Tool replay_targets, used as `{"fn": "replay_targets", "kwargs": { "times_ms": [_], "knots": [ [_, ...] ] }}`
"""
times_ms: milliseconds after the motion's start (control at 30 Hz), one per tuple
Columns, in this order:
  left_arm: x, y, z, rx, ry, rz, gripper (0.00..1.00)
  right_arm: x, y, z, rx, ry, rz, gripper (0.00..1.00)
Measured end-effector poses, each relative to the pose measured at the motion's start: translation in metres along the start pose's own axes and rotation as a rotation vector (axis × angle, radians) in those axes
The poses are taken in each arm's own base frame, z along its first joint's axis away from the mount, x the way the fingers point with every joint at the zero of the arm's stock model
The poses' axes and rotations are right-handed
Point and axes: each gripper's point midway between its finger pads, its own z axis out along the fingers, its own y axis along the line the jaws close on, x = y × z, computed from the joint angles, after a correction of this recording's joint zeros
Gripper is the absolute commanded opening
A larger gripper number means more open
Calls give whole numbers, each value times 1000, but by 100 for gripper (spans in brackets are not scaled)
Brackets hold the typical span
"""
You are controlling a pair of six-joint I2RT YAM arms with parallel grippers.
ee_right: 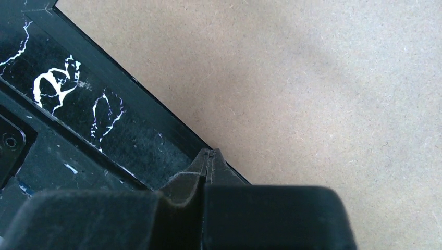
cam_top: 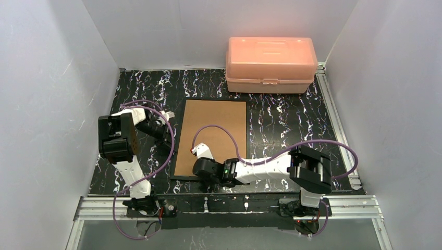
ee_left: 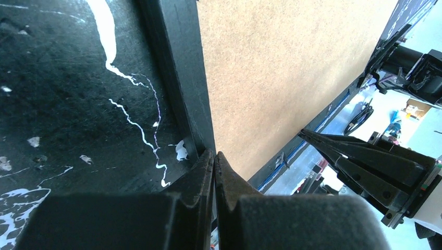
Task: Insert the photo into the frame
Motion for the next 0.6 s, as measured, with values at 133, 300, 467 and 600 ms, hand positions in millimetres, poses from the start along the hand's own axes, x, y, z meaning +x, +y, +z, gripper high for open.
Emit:
{"fn": "replay_targets", "kwargs": {
  "times_ms": [133,300,467,600],
  "knots": [
    [1,-3,3,0,13,10,0,-5,-1,5,4,-12,11,1],
    [3,-8,7,0,35,27,0,-9,-5,13,11,-23,25,1],
    [5,-8,10,-3,48,32,0,-10,-4,13,4,-23,30,1],
    [5,-8,10,-4,50,30,0,-10,-3,11,-11,-15,23,1]
  ]
}}
